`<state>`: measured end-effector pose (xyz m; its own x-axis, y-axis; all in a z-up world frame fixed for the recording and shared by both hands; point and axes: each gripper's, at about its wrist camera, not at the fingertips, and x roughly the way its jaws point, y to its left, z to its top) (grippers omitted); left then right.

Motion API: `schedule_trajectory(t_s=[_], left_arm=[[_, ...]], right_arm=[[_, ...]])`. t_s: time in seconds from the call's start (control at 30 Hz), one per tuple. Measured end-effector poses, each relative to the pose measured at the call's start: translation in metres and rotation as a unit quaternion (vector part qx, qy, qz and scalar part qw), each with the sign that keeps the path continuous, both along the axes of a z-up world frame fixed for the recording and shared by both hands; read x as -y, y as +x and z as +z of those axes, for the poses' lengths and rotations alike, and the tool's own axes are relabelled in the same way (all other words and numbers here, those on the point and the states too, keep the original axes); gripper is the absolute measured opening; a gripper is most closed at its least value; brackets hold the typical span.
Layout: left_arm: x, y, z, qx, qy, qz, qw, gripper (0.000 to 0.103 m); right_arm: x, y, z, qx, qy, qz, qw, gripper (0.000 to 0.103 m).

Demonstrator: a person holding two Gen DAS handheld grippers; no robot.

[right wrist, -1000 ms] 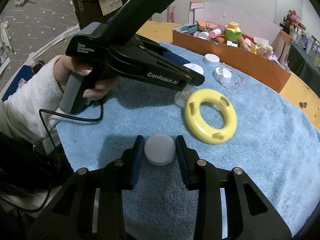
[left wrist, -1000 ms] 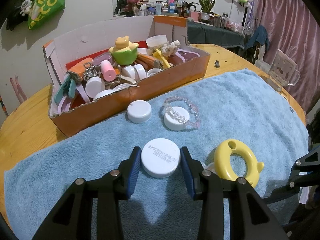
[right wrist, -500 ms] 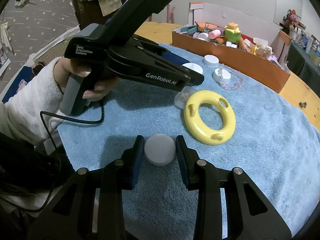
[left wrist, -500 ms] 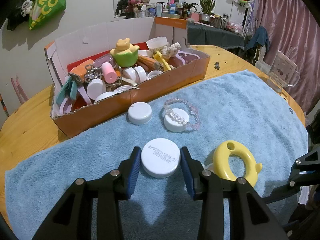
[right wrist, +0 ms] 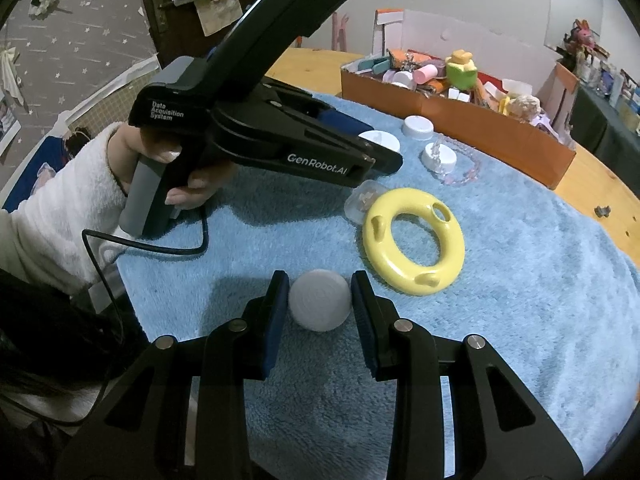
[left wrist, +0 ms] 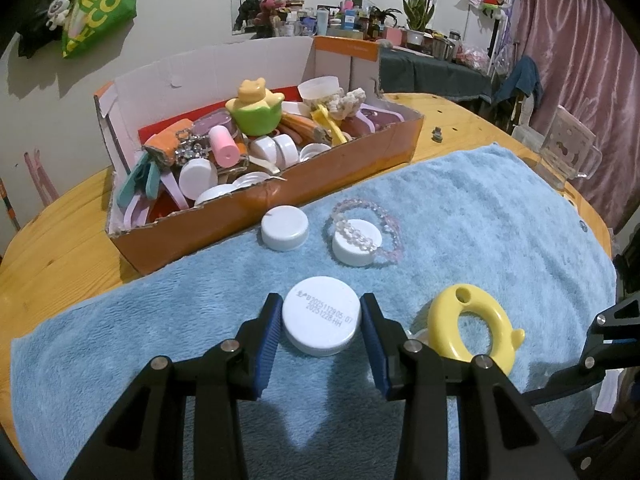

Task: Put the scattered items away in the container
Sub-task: 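Hold both white caps and lift them off the towel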

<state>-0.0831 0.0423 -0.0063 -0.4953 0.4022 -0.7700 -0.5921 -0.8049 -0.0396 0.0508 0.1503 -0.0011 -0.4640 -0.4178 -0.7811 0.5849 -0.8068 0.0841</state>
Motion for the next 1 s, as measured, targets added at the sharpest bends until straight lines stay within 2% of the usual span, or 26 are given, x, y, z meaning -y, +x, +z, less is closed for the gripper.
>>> schedule_trajectory(t_s=[0.47, 1.0], left_arm=[[0.001, -0.001, 0.001, -0.001, 0.0, 0.003, 1.0, 0.042], [0.013, 0.011, 0.012, -0.007, 0.007, 0.037, 0.9993, 0.042]], right_arm=[[-0.006, -0.001, 0.005, -0.004, 0.0, -0.008, 1.0, 0.031], [-0.014, -0.002, 0.013, -0.014, -0.003, -0.021, 1.0, 0.031]])
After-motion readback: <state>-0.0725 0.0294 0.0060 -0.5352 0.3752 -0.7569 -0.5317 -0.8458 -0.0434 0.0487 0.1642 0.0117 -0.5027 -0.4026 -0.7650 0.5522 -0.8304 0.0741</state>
